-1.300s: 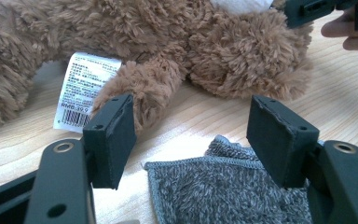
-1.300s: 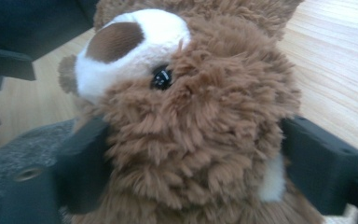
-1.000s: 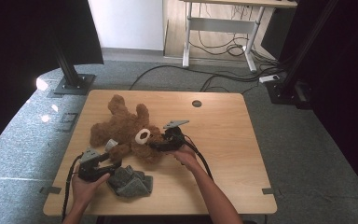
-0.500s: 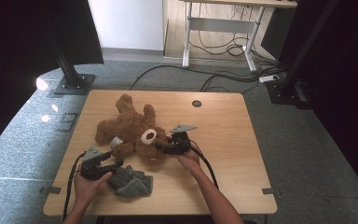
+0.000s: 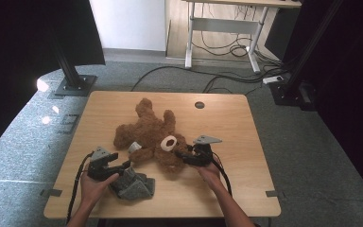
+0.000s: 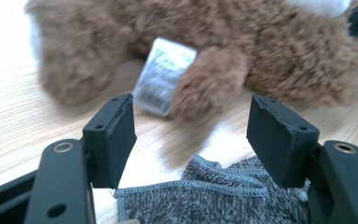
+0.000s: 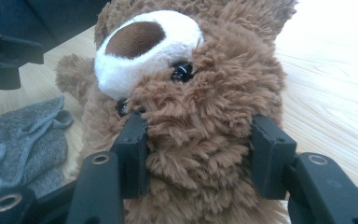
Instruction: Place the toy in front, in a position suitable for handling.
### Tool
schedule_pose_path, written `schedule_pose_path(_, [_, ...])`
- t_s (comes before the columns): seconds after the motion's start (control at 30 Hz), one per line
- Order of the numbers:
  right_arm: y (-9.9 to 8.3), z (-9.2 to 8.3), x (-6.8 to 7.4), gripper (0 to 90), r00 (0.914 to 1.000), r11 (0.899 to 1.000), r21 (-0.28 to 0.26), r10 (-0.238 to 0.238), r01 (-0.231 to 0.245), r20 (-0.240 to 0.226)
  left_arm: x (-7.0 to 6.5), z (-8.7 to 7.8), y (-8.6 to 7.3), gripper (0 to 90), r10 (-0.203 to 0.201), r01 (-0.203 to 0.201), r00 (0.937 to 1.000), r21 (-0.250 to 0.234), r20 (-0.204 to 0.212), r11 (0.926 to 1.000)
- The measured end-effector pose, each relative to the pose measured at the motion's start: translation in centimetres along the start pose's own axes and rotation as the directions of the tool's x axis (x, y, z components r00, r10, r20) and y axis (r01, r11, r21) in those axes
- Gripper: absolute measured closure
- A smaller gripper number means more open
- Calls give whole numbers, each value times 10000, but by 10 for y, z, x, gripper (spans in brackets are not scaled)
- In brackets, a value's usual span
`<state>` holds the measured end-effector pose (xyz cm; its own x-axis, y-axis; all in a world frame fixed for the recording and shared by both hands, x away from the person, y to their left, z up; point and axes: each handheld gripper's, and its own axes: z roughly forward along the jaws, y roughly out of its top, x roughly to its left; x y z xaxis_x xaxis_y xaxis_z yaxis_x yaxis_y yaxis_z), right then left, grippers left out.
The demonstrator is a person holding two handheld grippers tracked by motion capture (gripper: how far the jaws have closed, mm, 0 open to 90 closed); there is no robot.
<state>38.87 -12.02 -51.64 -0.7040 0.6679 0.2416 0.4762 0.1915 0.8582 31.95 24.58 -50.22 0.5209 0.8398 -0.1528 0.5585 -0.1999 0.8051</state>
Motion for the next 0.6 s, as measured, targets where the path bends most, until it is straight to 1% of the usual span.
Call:
schedule_pose_path(0.03, [-4,-7,-3,472,9999,9999,-96,108,-107,107,-1,1,0,321,-8,8,10000,-11,-4,10000])
schedule_pose_path(0.1, [-9,-15,-6,472,9994,9994,-251,265,-259,242,-1,1,0,322,9,-9,10000,19,-1,10000])
schedule_pose_path(0.17, [-10,-18,-7,471,9991,9991,-291,306,-298,288,-1,1,0,322,11,-11,10000,9,-7,10000])
schedule_pose_path(0.2, [-14,-23,-7,471,9985,9985,-427,358,-340,422,0,1,0,322,9,-9,10000,22,1,10000])
schedule_pose_path(0.27, [-17,-27,-7,469,9978,9982,-492,370,-343,556,-1,2,0,323,10,-10,10000,6,18,10000])
schedule_pose_path(0.33, [-19,-29,-4,465,9970,9976,-564,434,-397,647,-2,2,1,323,17,-17,10000,14,64,10000])
schedule_pose_path(0.37, [-20,-30,-2,462,9966,9974,-597,437,-396,694,-3,3,3,323,120,-120,9999,44,120,9999])
schedule_pose_path(0.47, [-21,-30,1,457,9963,9975,-626,367,-318,782,-6,4,6,324,218,-219,9996,59,198,9997])
schedule_pose_path(0.5, [-22,-31,4,445,9960,9977,-636,297,-244,846,-8,5,9,325,288,-290,9993,69,259,9996])
schedule_pose_path(0.6, [-23,-32,4,441,9961,9975,-652,323,-270,817,-11,12,20,328,463,-466,9984,82,322,9989])
